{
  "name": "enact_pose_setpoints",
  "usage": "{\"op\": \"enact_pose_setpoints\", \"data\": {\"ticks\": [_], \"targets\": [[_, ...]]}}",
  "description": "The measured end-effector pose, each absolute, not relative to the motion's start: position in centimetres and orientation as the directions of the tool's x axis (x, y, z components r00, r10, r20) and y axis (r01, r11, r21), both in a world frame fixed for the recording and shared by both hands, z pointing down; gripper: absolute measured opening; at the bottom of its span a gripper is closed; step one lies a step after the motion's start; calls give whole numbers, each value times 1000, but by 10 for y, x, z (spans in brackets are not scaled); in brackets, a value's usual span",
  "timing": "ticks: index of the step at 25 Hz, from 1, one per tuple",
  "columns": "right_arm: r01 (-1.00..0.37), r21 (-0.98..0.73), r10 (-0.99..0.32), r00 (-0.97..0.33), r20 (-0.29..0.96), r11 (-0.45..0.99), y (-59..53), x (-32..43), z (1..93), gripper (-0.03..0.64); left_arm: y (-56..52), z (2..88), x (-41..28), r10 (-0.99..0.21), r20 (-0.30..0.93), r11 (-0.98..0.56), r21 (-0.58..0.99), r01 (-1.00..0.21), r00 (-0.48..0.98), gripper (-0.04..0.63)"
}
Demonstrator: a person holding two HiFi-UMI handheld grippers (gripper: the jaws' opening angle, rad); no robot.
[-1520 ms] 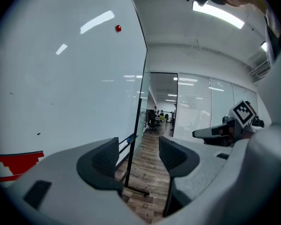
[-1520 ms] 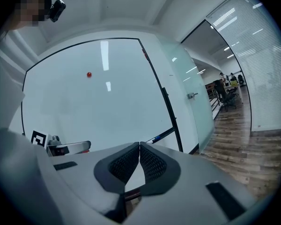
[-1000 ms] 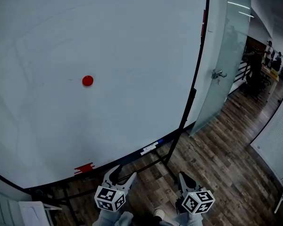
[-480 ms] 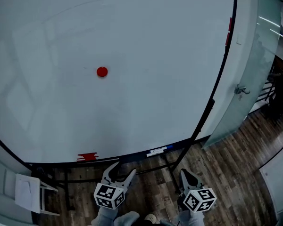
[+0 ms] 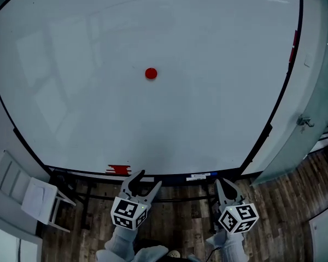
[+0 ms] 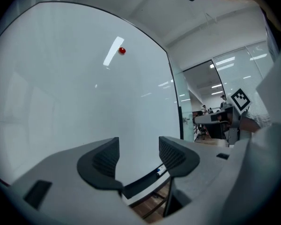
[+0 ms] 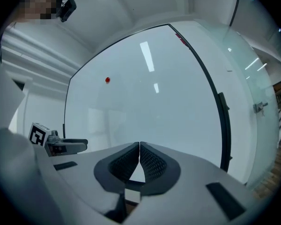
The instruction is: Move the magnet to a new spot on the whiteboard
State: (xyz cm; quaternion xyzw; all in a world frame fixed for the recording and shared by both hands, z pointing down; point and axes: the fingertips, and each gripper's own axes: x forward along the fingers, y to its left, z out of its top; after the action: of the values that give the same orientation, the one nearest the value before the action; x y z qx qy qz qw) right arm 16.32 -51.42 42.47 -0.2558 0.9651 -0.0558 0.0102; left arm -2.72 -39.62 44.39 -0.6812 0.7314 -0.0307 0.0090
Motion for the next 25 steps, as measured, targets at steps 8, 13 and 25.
{"op": "enact_pose_setpoints", "data": {"ticks": [8,13,25], "targets": [[-461,0,-457,-881,-120,888,-529,140,353,28,-407,371,-57,-990,-89,124,-181,-976,-109,262],[-442,74,-423,-888,-181,894,-534,122,302,27,-416,317,-75,-978,-157,175,-248,-953,-139,262],[-393,201,-332,-901,-279,897,-539,87,209,28,-426,183,-77,-926,-342,311,-448,-838,-160,262]]}}
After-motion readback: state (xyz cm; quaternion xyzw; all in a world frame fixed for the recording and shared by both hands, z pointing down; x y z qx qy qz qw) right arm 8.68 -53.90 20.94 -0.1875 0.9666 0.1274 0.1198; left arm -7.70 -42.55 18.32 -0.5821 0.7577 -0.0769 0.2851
